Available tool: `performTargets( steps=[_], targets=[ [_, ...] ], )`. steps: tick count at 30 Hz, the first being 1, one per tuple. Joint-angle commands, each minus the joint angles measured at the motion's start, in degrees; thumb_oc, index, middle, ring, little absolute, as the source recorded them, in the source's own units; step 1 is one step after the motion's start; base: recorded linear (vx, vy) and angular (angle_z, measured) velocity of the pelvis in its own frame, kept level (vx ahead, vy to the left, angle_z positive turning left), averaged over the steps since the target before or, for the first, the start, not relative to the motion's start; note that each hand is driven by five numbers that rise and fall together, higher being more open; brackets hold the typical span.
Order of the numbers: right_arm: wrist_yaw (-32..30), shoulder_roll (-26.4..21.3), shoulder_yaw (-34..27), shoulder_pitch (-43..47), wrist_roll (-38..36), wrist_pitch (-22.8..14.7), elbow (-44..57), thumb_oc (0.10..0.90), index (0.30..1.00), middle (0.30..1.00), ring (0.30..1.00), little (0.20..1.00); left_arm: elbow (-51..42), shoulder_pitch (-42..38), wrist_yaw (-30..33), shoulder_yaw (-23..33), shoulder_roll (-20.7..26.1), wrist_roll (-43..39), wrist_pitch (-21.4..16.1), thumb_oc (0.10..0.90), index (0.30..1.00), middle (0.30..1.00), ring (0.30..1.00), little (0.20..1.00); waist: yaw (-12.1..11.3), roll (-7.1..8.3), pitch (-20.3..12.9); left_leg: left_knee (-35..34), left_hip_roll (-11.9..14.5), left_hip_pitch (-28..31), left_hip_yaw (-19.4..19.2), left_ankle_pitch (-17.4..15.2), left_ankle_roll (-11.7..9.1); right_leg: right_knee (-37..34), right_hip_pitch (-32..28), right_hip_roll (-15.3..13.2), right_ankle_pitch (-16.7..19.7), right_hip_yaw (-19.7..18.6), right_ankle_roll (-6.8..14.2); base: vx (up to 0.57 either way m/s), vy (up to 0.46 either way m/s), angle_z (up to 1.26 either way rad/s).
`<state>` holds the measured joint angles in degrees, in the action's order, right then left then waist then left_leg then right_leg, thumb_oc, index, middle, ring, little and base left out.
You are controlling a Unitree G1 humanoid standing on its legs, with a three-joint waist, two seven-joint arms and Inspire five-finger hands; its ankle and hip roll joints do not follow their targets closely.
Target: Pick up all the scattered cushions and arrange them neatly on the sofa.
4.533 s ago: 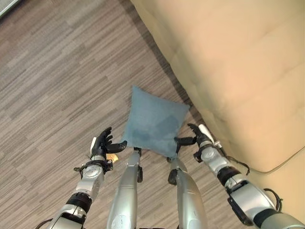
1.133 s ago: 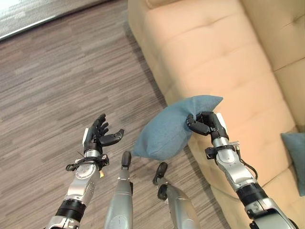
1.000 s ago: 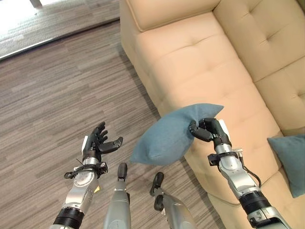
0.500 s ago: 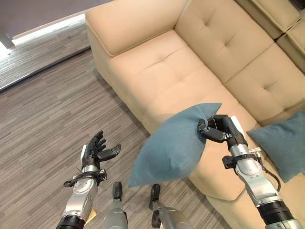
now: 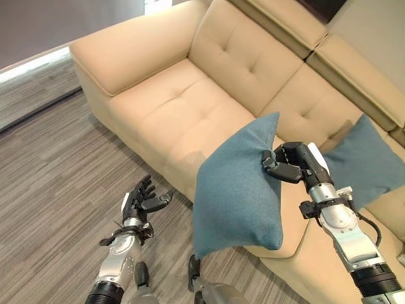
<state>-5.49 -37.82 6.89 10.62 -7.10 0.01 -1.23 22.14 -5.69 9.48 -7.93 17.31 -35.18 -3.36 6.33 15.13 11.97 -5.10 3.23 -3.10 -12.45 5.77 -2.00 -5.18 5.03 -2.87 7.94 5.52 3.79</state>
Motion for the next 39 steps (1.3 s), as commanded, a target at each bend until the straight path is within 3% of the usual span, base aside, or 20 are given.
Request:
performTargets(
  steps=[1, 10, 16, 21, 32, 39],
  targets=[
    [-7.32, -3.94, -6.89, 13.35, -5.13, -10.16, 5.80, 0.400, 0.300, 0.300, 0.300, 0.300, 1.90, -3.57, -1.69, -2.88, -0.85, -2.20, -3.32, 0.800, 0.900, 0.900, 0.900, 0.900, 0.59, -0.68, -11.52, 0.10, -0.01, 1.86, 0.51, -8.79, -0.27, 5.07, 1.07, -0.03, -6.10, 1.33, 5.22, 0.04, 0.010, -0.17],
    [-9.54, -4.06, -7.46, 17.05, -7.33, -11.19, 9.05, 0.400, 0.300, 0.300, 0.300, 0.300, 7.70, -8.08, -2.08, -5.41, -4.16, -5.83, -2.29, 0.800, 0.900, 0.900, 0.900, 0.900, 2.05, 0.67, -12.07, 0.10, 0.54, 2.17, -0.99, -9.25, -0.32, 5.10, 1.81, 0.42, -5.83, 0.42, 5.26, 0.03, -0.016, -0.14],
    [-10.43, -5.93, -6.84, 19.80, -8.38, -11.78, 9.54, 0.400, 0.300, 0.300, 0.300, 0.300, 12.82, -8.47, -2.22, -6.47, -5.04, -1.73, -1.03, 0.800, 0.900, 0.900, 0.900, 0.900, 2.31, 1.18, -12.39, 0.10, 0.79, 2.51, -2.21, -9.43, -0.43, 4.89, 2.14, 0.76, -5.61, -0.28, 5.30, 0.01, -0.012, -0.12],
    [-10.07, -6.72, -6.20, 20.68, -8.90, -12.22, 10.23, 0.400, 0.300, 0.300, 0.300, 0.300, 14.73, -8.64, -2.00, -6.53, -5.11, 0.27, -0.85, 0.800, 0.900, 0.900, 0.900, 0.900, 2.23, 0.99, -12.48, 0.10, 0.75, 2.76, -2.60, -9.52, -0.44, 4.71, 2.07, 0.75, -5.55, -0.36, 5.23, 0.02, -0.004, -0.09],
    [-7.86, -8.35, -7.25, 21.09, -10.16, -12.24, 10.13, 0.400, 0.300, 0.300, 0.300, 0.300, 7.21, -6.52, -3.98, -2.98, -1.02, -3.09, -2.33, 0.800, 0.900, 0.900, 0.900, 0.900, 0.95, -0.90, -12.68, 0.10, 0.38, 3.00, -2.27, -9.54, -0.55, 3.49, 0.79, 0.13, -5.66, 0.73, 5.29, 0.01, 0.000, -0.03],
    [-6.36, -7.81, -7.18, 22.01, -11.16, -12.03, 9.90, 0.400, 0.300, 0.300, 0.300, 0.300, 9.78, -7.06, -5.89, -1.82, -0.02, -5.74, -1.52, 0.800, 0.900, 0.900, 0.900, 0.900, 1.06, -1.93, -13.63, 0.10, 0.34, 3.22, -1.83, -9.48, -0.74, 3.15, -0.05, -0.04, -5.94, 1.44, 5.16, 0.02, 0.015, 0.04]
  ],
)
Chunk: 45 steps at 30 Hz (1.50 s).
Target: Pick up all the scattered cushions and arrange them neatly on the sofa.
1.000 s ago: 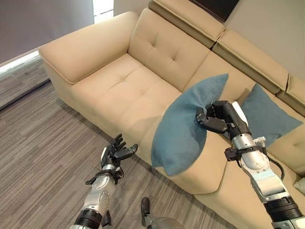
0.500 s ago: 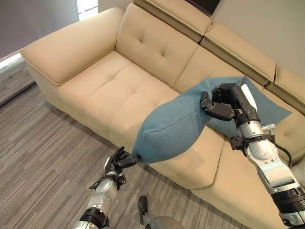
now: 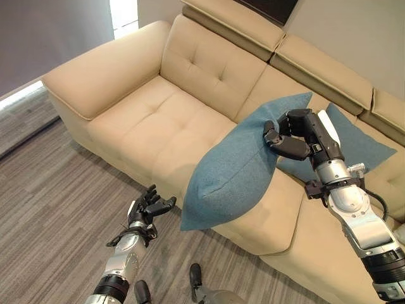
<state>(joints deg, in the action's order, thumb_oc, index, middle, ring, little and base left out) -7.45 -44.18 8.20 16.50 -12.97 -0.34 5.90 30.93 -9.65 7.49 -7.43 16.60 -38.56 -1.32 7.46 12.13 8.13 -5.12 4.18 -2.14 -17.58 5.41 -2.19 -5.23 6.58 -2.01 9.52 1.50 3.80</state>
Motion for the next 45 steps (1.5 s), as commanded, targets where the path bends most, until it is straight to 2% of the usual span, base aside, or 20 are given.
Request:
performTargets(
  steps=[1, 5, 11, 20, 25, 30, 31, 37, 38, 45],
  targets=[
    [-4.24, -1.24, -8.21, 16.54, -5.56, -11.65, 2.82, 0.400, 0.300, 0.300, 0.300, 0.300, 2.43, -3.37, -4.49, -2.38, 0.44, -3.16, -3.05, 0.800, 0.900, 0.900, 0.900, 0.900, 0.05, 1.00, -9.87, 0.12, -0.60, 2.26, 3.28, -9.13, -0.57, 3.17, -1.65, -0.89, -7.53, 5.42, 5.16, 0.00, 0.000, 0.00],
    [-3.70, -0.43, -7.10, 18.33, -6.87, -11.58, 2.90, 0.400, 0.300, 0.300, 0.300, 0.300, 5.99, -4.11, -5.66, -2.36, -0.13, -4.61, -2.04, 0.800, 0.900, 0.900, 0.900, 0.900, 0.56, 0.80, -10.25, 0.12, -0.54, 2.45, 3.02, -9.16, -0.59, 3.25, -1.58, -0.80, -7.54, 5.17, 5.13, 0.00, 0.000, 0.00],
    [-3.26, 0.49, -5.50, 20.96, -8.78, -12.21, 4.01, 0.400, 0.300, 0.300, 0.300, 0.300, 11.29, -4.97, -6.32, -3.07, -0.95, -2.38, -1.01, 0.800, 0.900, 0.900, 0.900, 0.900, 1.30, 0.75, -10.60, 0.12, -0.39, 2.52, 2.38, -9.08, -0.70, 3.24, -1.15, -0.63, -7.35, 4.72, 5.01, 0.01, 0.004, -0.02],
    [-2.94, 3.39, -3.34, 23.93, -9.42, -12.37, 6.38, 0.400, 0.300, 0.300, 0.300, 0.300, 16.20, -8.50, -7.92, -8.07, -6.21, -1.04, 0.76, 0.800, 0.900, 0.900, 0.900, 0.900, 2.23, 0.93, -10.57, 0.12, -0.31, 2.24, 2.41, -8.97, -0.65, 3.26, -0.60, -0.59, -7.14, 4.52, 4.78, 0.00, 0.000, 0.00],
    [-3.07, 4.81, -2.03, 24.94, -8.94, -11.79, 6.72, 0.400, 0.300, 0.300, 0.300, 0.300, 15.50, -11.20, -8.69, -12.22, -9.27, -1.28, 1.11, 0.800, 0.900, 0.900, 0.900, 0.900, 2.51, 0.77, -10.16, 0.12, -0.38, 1.96, 2.80, -8.85, -0.55, 3.55, -0.41, -0.67, -7.21, 4.68, 4.63, 0.00, 0.000, 0.00],
    [-3.08, 4.80, -2.05, 24.93, -8.92, -11.77, 6.74, 0.400, 0.300, 0.300, 0.300, 0.300, 15.49, -11.21, -8.68, -12.24, -9.28, -1.29, 1.11, 0.800, 0.900, 0.900, 0.900, 0.900, 2.51, 0.76, -10.15, 0.12, -0.39, 1.95, 2.81, -8.84, -0.55, 3.57, -0.40, -0.67, -7.22, 4.69, 4.63, 0.00, 0.000, 0.00],
    [-3.53, 6.12, -1.63, 24.34, -7.04, -10.58, 6.87, 0.400, 0.300, 0.300, 0.300, 0.300, 11.53, -13.33, -9.02, -15.40, -12.68, -7.00, 0.99, 0.800, 0.900, 0.900, 0.900, 0.900, 2.56, 0.60, -9.65, 0.12, -0.50, 1.79, 3.15, -8.77, -0.43, 3.66, -0.43, -0.87, -7.35, 5.00, 4.52, 0.00, 0.000, 0.00],
    [-5.12, 7.03, -1.95, 23.63, -4.65, -10.05, 6.49, 0.400, 0.300, 0.300, 0.300, 0.300, 7.17, -14.38, -7.63, -17.39, -14.80, -12.82, -0.19, 0.800, 0.900, 0.900, 0.900, 0.900, 2.31, 0.63, -9.26, 0.12, -0.63, 1.60, 3.76, -8.71, -0.36, 3.73, -0.45, -1.03, -7.45, 5.37, 4.41, 0.00, -0.005, 0.00],
    [-5.57, 7.03, -2.05, 23.39, -4.05, -10.06, 6.40, 0.400, 0.300, 0.300, 0.300, 0.300, 6.11, -14.88, -7.00, -17.73, -15.49, -14.69, -0.83, 0.400, 0.300, 0.300, 0.300, 0.300, 2.24, 0.69, -9.08, 0.12, -0.63, 1.57, 3.92, -8.68, -0.39, 3.70, -0.50, -1.10, -7.52, 5.48, 4.34, 0.00, 0.000, 0.00],
    [-6.50, 7.80, -2.70, 22.49, -2.22, -10.21, 6.06, 0.400, 0.300, 0.300, 0.300, 0.300, 3.15, -15.42, -6.10, -18.21, -15.96, -16.99, -2.03, 0.400, 0.300, 0.300, 0.300, 0.300, 1.96, 0.62, -8.90, 0.12, -0.54, 1.42, 4.13, -8.57, -0.45, 3.62, -0.58, -1.11, -7.61, 5.82, 4.26, 0.00, 0.000, 0.00]
  ],
)
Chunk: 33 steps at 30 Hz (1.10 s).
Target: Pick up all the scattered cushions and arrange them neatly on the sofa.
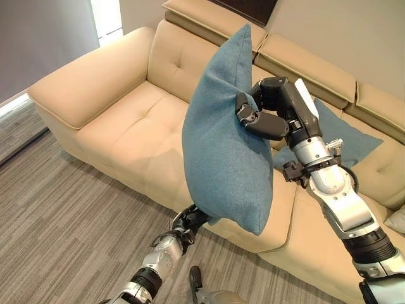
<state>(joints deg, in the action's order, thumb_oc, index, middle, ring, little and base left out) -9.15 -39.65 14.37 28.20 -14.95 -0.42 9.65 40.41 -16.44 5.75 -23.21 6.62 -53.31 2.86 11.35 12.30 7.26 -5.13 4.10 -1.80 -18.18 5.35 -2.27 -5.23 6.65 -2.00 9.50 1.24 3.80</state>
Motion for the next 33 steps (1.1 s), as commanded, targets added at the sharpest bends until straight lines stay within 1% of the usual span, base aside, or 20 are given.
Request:
performTargets(
  steps=[1, 6, 10, 15, 16, 17, 18, 22, 26, 27, 29, 30, 32, 33],
  targets=[
    [-4.69, 3.34, -8.96, 10.49, -0.13, -10.27, 2.13, 0.400, 0.300, 0.300, 0.300, 0.300, -7.02, -8.54, -4.43, -2.67, -5.64, -1.74, -6.47, 0.400, 0.300, 0.300, 0.300, 0.300, -2.01, 0.26, -8.06, 0.13, -0.46, 1.11, 4.70, -8.47, -0.37, 3.49, -0.74, -1.14, -7.56, 6.14, 4.29, 0.00, 0.000, 0.00],
    [-4.26, 4.18, -10.21, 8.14, 0.07, -10.30, 2.19, 0.400, 0.300, 0.300, 0.300, 0.300, -8.66, -7.17, -4.44, -2.09, -5.00, -0.94, -6.55, 0.400, 0.300, 0.300, 0.300, 0.300, -2.37, -0.33, -8.19, 0.13, -0.43, 1.17, 4.79, -8.37, -0.39, 3.36, -0.98, -1.17, -7.71, 6.32, 4.22, 0.00, 0.000, 0.00],
    [-3.34, 5.11, -11.73, 4.11, 0.73, -10.33, 3.25, 0.400, 0.300, 0.300, 0.300, 0.300, -11.63, -5.65, -4.34, -1.95, -3.68, 1.22, -6.83, 0.400, 0.300, 0.300, 0.300, 0.300, -2.72, -1.14, -8.04, 0.13, -0.47, 1.07, 5.09, -8.10, -0.44, 3.39, -1.18, -1.18, -8.02, 6.79, 4.10, 0.00, 0.000, 0.00],
    [-1.01, 8.88, -13.26, -2.16, 2.50, -10.76, 6.08, 0.400, 0.300, 0.300, 0.300, 0.300, -18.63, -2.85, -4.67, -2.78, -1.63, 6.01, -7.47, 0.400, 0.300, 0.300, 0.300, 0.300, -3.13, -2.47, -8.00, 0.13, -0.33, 0.83, 5.83, -7.58, -0.57, 3.70, -1.66, -1.28, -8.79, 7.72, 3.76, 0.00, -0.029, 0.14],
    [0.24, 10.65, -13.40, -4.31, 3.07, -11.25, 7.42, 0.400, 0.300, 0.300, 0.300, 0.300, -21.16, -1.85, -5.07, -3.15, -0.73, 8.09, -7.69, 0.400, 0.300, 0.300, 0.300, 0.300, -3.27, -3.24, -7.87, 0.14, -0.22, 0.84, 6.08, -7.33, -0.63, 4.07, -1.85, -1.21, -9.29, 7.94, 3.53, 0.01, -0.035, 0.23],
    [0.27, 10.73, -13.44, -4.46, 3.10, -11.20, 7.54, 0.400, 0.300, 0.300, 0.300, 0.300, -21.27, -1.71, -5.04, -3.20, -0.67, 8.12, -7.66, 0.400, 0.300, 0.300, 0.300, 0.300, -3.23, -3.20, -7.93, 0.14, -0.22, 0.84, 6.13, -7.32, -0.64, 4.10, -1.86, -1.22, -9.33, 7.99, 3.52, 0.00, -0.043, 0.27],
    [0.79, 11.40, -13.21, -5.10, 3.30, -11.45, 7.91, 0.400, 0.300, 0.300, 0.300, 0.300, -22.35, -1.60, -5.05, -3.28, -0.20, 9.14, -7.97, 0.400, 0.300, 0.300, 0.300, 0.300, -3.26, -3.50, -7.85, 0.18, -0.16, 0.86, 6.22, -7.22, -0.70, 4.30, -1.90, -1.20, -9.51, 8.05, 3.42, 0.00, -0.040, 0.24],
    [3.37, 14.78, -12.83, -8.84, 1.85, -12.73, 9.21, 0.400, 0.300, 0.300, 0.300, 0.300, -27.52, 0.22, -6.07, -3.32, 1.95, 12.37, -8.81, 0.400, 0.300, 0.300, 0.300, 0.300, -2.94, -4.81, -7.46, 0.96, 0.47, 1.32, 6.31, -7.12, -1.18, 5.64, -2.26, -0.80, -11.02, 8.06, 2.53, 0.01, -0.069, 0.10],
    [4.38, 17.49, -13.36, -12.52, 0.07, -13.67, 9.42, 0.400, 0.300, 0.300, 0.300, 0.300, -32.77, 3.35, -6.39, -1.66, 3.85, 12.40, -9.81, 0.400, 0.300, 0.300, 0.300, 0.300, -2.50, -5.09, -6.17, 8.39, 1.52, -0.62, 6.48, -8.78, -2.28, 6.46, -3.14, -0.56, -12.14, 7.56, 1.15, 0.00, -0.110, 0.11],
    [5.45, 18.69, -13.99, -14.17, -2.34, -14.01, 9.68, 0.400, 0.300, 0.300, 0.300, 0.300, -34.77, 5.21, -6.99, -0.66, 4.77, 11.80, -9.67, 0.400, 0.300, 0.300, 0.300, 0.300, -2.64, -5.06, -5.41, 12.89, 2.10, -2.23, 7.09, -9.76, -2.72, 6.72, -3.90, -0.55, -12.78, 7.65, 0.37, 0.00, -0.104, 0.23],
    [5.57, 18.82, -14.12, -14.80, -2.60, -14.13, 9.50, 0.400, 0.300, 0.300, 0.300, 0.300, -35.37, 6.05, -7.24, -0.40, 5.03, 11.65, -9.64, 0.400, 0.300, 0.300, 0.300, 0.300, -2.70, -5.10, -5.13, 14.98, 2.30, -2.92, 7.34, -10.16, -2.86, 6.79, -4.31, -0.60, -13.00, 7.93, 0.06, 0.03, -0.066, 0.31],
    [5.95, 19.30, -14.41, -16.02, -4.24, -14.08, 9.03, 0.400, 0.300, 0.300, 0.300, 0.300, -36.64, 7.48, -7.63, 0.74, 5.80, 11.32, -9.67, 0.400, 0.300, 0.300, 0.300, 0.300, -2.99, -5.23, -4.61, 18.50, 2.35, -4.17, 7.89, -11.01, -2.79, 7.28, -4.94, -0.93, -13.42, 8.24, -0.22, 0.05, -0.046, 0.29],
    [6.35, 19.45, -14.46, -16.80, -4.77, -13.87, 8.98, 0.400, 0.300, 0.300, 0.300, 0.300, -37.44, 8.22, -7.66, 1.28, 6.02, 11.09, -9.76, 0.400, 0.300, 0.300, 0.300, 0.300, -3.04, -5.26, -4.43, 20.23, 2.43, -4.74, 8.28, -11.36, -2.73, 7.73, -5.10, -1.11, -13.74, 8.42, -0.33, 0.06, -0.005, 0.14],
    [6.86, 19.95, -14.01, -17.22, -5.38, -13.64, 8.86, 0.400, 0.300, 0.300, 0.300, 0.300, -38.99, 9.24, -7.63, 2.30, 7.08, 11.56, -9.98, 0.400, 0.300, 0.300, 0.300, 0.300, -3.95, -5.69, -3.49, 20.62, 1.46, -6.19, 10.03, -11.15, -2.46, 8.90, -5.13, -1.45, -14.41, 8.33, -0.41, 0.06, 0.019, 0.04]
  ],
)
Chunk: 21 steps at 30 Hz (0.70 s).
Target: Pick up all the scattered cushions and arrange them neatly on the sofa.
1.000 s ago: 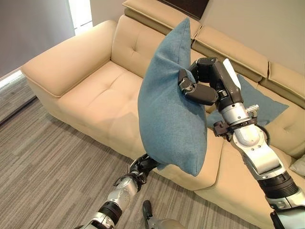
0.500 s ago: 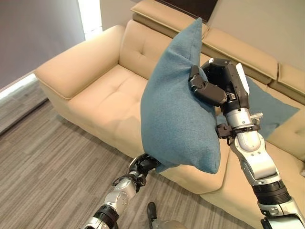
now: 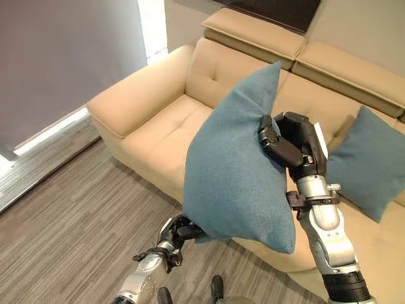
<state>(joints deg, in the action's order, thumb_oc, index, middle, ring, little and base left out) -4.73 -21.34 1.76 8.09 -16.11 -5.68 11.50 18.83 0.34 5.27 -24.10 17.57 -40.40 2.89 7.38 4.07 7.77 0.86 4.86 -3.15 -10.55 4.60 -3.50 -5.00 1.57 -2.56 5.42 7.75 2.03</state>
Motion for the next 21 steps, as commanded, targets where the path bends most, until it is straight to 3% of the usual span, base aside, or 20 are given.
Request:
performTargets(
  steps=[1, 3, 8, 12, 13, 15, 18, 21],
  targets=[
    [2.46, 1.66, -1.39, 2.88, -4.23, -8.38, 7.01, 0.400, 0.300, 0.300, 0.300, 0.300, -17.48, -7.48, -7.14, 3.21, -3.84, -1.35, -9.97, 0.400, 0.300, 0.300, 0.300, 0.300, 0.11, 2.57, -4.04, 14.65, 0.65, -4.90, 2.46, -10.39, -1.21, 8.75, 0.00, -0.95, -10.40, 1.89, 1.37, 0.06, 0.038, -0.01],
    [3.08, 1.94, -1.23, 2.28, -4.66, -8.20, 7.06, 0.400, 0.300, 0.300, 0.300, 0.300, -18.77, -6.10, -7.27, 4.09, -3.25, -1.31, -9.95, 0.400, 0.300, 0.300, 0.300, 0.300, -0.35, 2.17, -3.95, 12.83, 0.17, -6.33, 3.06, -9.53, -0.97, 9.69, 0.02, -1.20, -10.92, 2.24, 1.52, 0.07, 0.042, 0.06],
    [2.61, 2.42, -1.81, 0.72, -4.83, -8.21, 7.42, 0.400, 0.300, 0.300, 0.300, 0.300, -20.91, -4.44, -7.11, 5.41, -2.67, -0.71, -9.74, 0.400, 0.300, 0.300, 0.300, 0.300, -1.64, 1.36, -3.51, 8.39, 0.56, -11.85, 0.50, -4.71, -1.32, 10.87, -1.00, -1.30, -12.79, 2.24, 1.73, 0.13, 0.120, 0.15],
    [3.02, 2.74, -1.34, 0.89, -3.21, -8.05, 7.56, 0.400, 0.300, 0.300, 0.300, 0.300, -21.59, -3.31, -7.46, 5.52, -2.09, 0.26, -10.03, 0.400, 0.300, 0.300, 0.300, 0.300, -2.00, 0.12, -4.33, 4.29, -0.17, -7.85, 0.86, -4.35, -0.24, 12.98, -1.51, -1.69, -14.13, 1.43, 2.84, 0.20, 0.209, -0.02],
    [3.35, 3.04, -0.83, 0.81, -2.44, -7.58, 7.35, 0.400, 0.300, 0.300, 0.300, 0.300, -21.95, -2.62, -7.62, 5.48, -1.61, 1.35, -9.99, 0.400, 0.300, 0.300, 0.300, 0.300, -2.02, 0.09, -4.66, 3.45, -1.06, -5.86, 0.70, -4.98, 0.94, 16.40, -1.20, -2.82, -14.31, 0.79, 3.69, 0.20, 0.214, -0.07],
    [3.50, 3.46, -0.38, 0.34, -1.86, -7.34, 7.08, 0.400, 0.300, 0.300, 0.300, 0.300, -22.44, -2.16, -7.45, 5.66, -1.31, 1.86, -10.09, 0.400, 0.300, 0.300, 0.300, 0.300, -2.03, 0.17, -4.86, 2.41, -2.03, -3.57, 0.42, -5.81, 2.36, 21.53, -0.06, -4.11, -12.59, 0.08, 5.01, 0.24, 0.267, -0.10],
    [3.74, 4.10, 0.61, 0.67, -1.67, -6.90, 6.71, 0.400, 0.300, 0.300, 0.300, 0.300, -22.65, -1.86, -6.56, 5.71, -0.45, 2.55, -10.27, 0.400, 0.300, 0.300, 0.300, 0.300, -1.67, 0.26, -3.21, 0.97, -2.97, -1.06, -0.07, -5.95, 4.46, 33.00, 4.55, -5.47, -5.98, -1.89, 6.50, 0.08, 0.198, -0.08],
    [3.61, 5.03, 1.37, 0.54, -1.34, -7.37, 6.66, 0.400, 0.300, 0.300, 0.300, 0.300, -22.69, -1.85, -6.13, 5.90, -0.13, 3.35, -10.69, 0.400, 0.300, 0.300, 0.300, 0.300, -1.60, -0.39, -2.47, 0.13, -2.87, 0.48, 0.13, -6.92, 5.14, 37.76, 8.56, -4.94, -6.83, -2.45, 6.01, 0.11, 0.116, -0.14]
  ],
)
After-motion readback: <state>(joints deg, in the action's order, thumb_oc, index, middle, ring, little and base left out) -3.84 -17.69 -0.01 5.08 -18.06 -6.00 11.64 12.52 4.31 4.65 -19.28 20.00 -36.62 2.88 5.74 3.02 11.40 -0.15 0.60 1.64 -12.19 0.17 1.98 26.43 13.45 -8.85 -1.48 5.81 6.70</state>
